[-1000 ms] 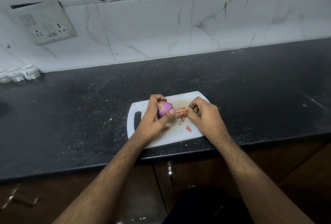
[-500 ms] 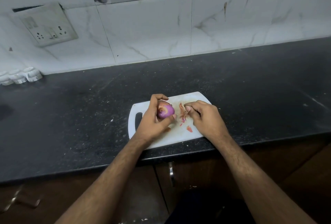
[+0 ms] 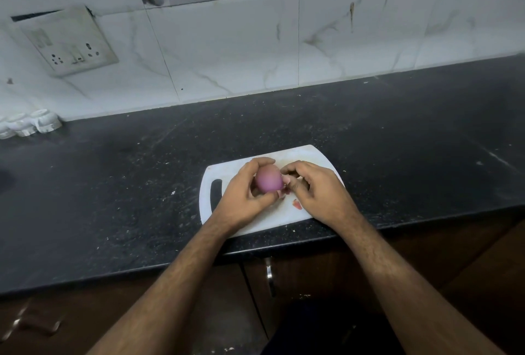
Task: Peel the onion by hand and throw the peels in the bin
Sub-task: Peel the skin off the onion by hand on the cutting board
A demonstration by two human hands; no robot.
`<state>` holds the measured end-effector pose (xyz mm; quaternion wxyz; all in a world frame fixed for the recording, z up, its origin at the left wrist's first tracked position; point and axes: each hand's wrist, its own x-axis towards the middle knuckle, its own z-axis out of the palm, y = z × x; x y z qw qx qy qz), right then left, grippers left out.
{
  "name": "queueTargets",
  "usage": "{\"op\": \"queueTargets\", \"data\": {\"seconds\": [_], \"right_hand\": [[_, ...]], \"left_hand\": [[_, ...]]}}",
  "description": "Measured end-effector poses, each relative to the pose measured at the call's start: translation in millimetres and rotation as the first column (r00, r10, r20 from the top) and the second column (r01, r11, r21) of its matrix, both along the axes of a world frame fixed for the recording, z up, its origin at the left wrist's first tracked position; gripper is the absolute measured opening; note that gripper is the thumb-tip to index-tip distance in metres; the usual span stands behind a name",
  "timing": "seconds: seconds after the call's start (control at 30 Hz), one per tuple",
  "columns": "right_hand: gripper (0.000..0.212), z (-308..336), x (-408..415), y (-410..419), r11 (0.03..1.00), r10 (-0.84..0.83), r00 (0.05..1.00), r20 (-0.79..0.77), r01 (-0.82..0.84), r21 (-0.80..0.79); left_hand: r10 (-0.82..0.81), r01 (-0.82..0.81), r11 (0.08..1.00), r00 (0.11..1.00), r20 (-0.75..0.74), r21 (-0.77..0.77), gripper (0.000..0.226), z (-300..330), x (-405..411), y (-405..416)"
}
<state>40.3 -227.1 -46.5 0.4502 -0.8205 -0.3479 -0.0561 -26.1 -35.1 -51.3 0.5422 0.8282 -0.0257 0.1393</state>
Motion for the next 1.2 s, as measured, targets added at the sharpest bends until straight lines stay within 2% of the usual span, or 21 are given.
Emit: {"op": "queueTargets", "data": {"seconds": [0.2,0.33,0.5,0.67,0.77,1.07,1.2], "right_hand": [[0.015,3,-5,-1,0.994,-0.076,0.994,0.077,0.082,-0.074],[0.017,7,-7,0,0.992,-0.072,0.996,0.042,0.076,-0.1],[0.022,8,-10,1,0.99,-0.089,0.99,0.109,0.1,-0.103],[0.024,3,-7,0,0.995,-0.063,0.993,0.102,0.07,-0.067],[0.023,1,-7,1,0.993,-0.063,0.988,0.138,0.076,-0.087],[0.018,5,-9,1,0.986,-0.073,0.99,0.122,0.09,-0.137],[0.012,5,-11,2,0.982,-0.073,0.983,0.167,0.099,-0.159]], "left_hand": [[-0.007,0.008,0.999,1.0,-0.014,0.036,0.067,-2,0,0],[0.014,-0.015,0.996,1.0,0.012,0.091,0.064,-4,0,1],[0.018,-0.019,0.992,1.0,0.008,0.121,0.074,-1,1,-1],[0.015,-0.024,0.972,0.999,0.042,0.235,0.052,0,1,-4],[0.001,-0.017,0.963,0.998,0.058,0.268,0.047,0,0,-4],[0.023,-0.056,0.931,0.995,0.096,0.36,0.06,0,-3,-6],[0.033,-0.066,0.931,0.995,0.098,0.36,0.063,1,-4,-8]]}}
